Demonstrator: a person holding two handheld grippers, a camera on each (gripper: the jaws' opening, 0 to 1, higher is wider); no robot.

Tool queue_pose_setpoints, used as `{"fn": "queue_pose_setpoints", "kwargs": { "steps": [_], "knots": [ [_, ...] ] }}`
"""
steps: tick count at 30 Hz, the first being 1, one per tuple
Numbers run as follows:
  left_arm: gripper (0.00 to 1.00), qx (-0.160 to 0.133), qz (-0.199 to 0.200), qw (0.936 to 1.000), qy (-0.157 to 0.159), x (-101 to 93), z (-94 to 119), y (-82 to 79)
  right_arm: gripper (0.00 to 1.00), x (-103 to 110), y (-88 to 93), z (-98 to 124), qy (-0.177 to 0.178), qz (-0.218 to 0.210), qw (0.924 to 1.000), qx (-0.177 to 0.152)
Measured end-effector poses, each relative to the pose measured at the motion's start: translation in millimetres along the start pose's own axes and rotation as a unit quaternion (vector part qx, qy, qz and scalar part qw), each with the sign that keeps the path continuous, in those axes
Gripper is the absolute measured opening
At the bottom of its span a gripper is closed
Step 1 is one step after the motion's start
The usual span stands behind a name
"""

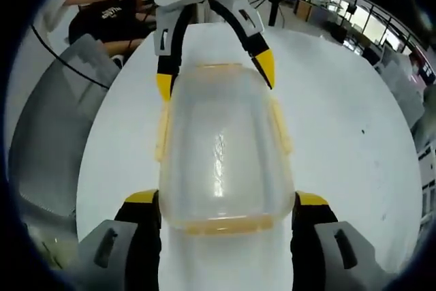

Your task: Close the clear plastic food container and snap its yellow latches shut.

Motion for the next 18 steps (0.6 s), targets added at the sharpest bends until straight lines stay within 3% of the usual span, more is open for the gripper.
{"fn": "queue_pose_setpoints", "kwargs": {
  "steps": [18],
  "knots": [
    [0.77,-0.009,0.006,0.9999,0.003,36.5,-2.6,4.6,0.76,-27.1,-2.8,-3.6,0.002,-0.001,0.9999,-0.013]
  ]
}}
Point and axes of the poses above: the point that each gripper's makers call its tool centre point, and the gripper's own axes: z roughly backward along the fingers, x roughly to its left, y roughly out of its underside, the point moved 10 cm from there along z, roughly backward along the fingers, and after that the axes turned 6 degrees about y, right-handed, at the moved point
